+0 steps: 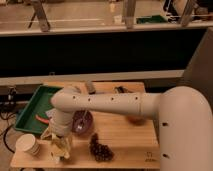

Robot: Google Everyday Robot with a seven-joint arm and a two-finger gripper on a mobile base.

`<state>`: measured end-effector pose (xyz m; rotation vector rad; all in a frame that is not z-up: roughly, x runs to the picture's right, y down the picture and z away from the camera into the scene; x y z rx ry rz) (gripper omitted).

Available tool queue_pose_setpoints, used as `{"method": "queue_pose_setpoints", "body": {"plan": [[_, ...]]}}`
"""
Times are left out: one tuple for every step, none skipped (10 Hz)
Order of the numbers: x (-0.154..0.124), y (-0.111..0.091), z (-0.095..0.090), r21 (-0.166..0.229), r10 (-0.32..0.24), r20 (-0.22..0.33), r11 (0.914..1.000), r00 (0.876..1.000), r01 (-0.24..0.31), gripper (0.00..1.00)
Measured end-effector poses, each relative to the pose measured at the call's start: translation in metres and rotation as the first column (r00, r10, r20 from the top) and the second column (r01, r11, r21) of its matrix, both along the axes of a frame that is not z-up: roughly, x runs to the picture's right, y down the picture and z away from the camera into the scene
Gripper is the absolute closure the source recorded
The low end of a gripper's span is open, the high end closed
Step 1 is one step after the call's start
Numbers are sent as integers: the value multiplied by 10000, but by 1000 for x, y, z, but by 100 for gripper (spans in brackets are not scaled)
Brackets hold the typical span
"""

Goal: Place banana in plastic cup

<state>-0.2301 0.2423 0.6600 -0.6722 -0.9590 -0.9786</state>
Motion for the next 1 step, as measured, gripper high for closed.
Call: {"method": "queue_pose_setpoints", "body": {"plan": [[2, -2, -2, 139, 112, 29, 9998, 9999, -113, 20]]}}
